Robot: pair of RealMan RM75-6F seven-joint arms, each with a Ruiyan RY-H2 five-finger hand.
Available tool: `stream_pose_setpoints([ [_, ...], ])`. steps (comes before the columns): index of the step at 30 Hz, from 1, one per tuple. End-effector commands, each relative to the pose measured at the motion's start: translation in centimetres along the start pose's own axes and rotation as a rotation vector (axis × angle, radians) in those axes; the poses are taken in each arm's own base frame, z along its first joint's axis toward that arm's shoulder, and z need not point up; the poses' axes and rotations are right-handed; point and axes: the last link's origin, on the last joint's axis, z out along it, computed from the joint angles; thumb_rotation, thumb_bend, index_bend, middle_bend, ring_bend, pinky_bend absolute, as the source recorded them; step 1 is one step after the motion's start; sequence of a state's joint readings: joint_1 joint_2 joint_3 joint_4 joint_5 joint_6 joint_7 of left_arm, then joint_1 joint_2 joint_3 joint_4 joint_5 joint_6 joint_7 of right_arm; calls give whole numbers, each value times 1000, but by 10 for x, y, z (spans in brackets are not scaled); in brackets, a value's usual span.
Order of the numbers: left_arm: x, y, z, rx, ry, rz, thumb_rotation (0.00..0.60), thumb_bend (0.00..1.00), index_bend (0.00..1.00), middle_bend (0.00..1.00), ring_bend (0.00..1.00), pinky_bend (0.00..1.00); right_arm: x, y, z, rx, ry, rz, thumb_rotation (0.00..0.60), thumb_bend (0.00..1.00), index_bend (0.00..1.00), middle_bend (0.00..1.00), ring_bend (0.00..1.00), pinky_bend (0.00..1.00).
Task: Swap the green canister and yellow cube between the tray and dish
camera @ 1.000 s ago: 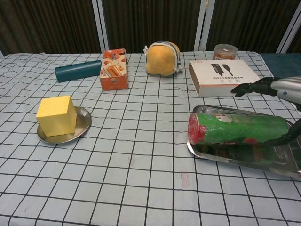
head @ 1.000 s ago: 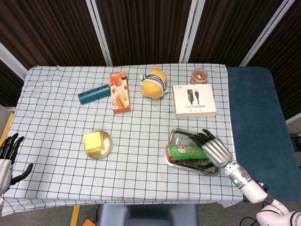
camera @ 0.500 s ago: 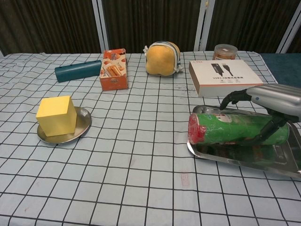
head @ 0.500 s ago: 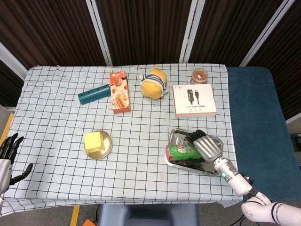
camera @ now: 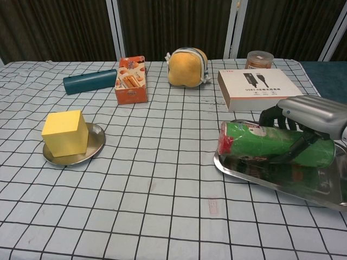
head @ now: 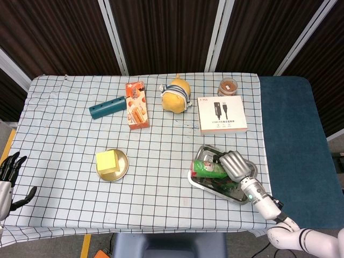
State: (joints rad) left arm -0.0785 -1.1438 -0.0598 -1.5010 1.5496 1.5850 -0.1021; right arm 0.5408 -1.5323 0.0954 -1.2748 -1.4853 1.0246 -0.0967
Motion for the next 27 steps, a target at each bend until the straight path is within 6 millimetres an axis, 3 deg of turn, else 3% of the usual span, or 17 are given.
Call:
stream_pose_setpoints([
  [1,0,0,0,0,0,0,600,320,83,0,0,210,6,-3,3,0,38,29,600,175,847,684,725,722],
  [8,0,0,0,1,-3,5,600,320,86,0,0,210,38,-22,18,53,121,64,600,191,858,690,730,727],
  [14,0,1,-1,-1,-6,10,600,319,87,0,0,211,63,-50,53,104,157,26,600,191,859,692,730,727],
  [17,0,0,0,1,-6,14,600,318,87,0,0,211,62,-70,72,128,141,56,600,191,869,700,738,733],
  [21,0,0,0,3,-7,14,600,319,88,0,0,211,61,-77,82,141,134,14,600,191,872,702,740,734],
  [23,-1,-2,0,10,-12,20,600,320,89,0,0,211,58,-95,104,151,156,-38,600,191,872,702,740,735],
  [27,-1,-4,1,13,-15,22,600,320,93,0,0,211,52,-108,127,134,178,-85,600,191,871,702,740,735],
])
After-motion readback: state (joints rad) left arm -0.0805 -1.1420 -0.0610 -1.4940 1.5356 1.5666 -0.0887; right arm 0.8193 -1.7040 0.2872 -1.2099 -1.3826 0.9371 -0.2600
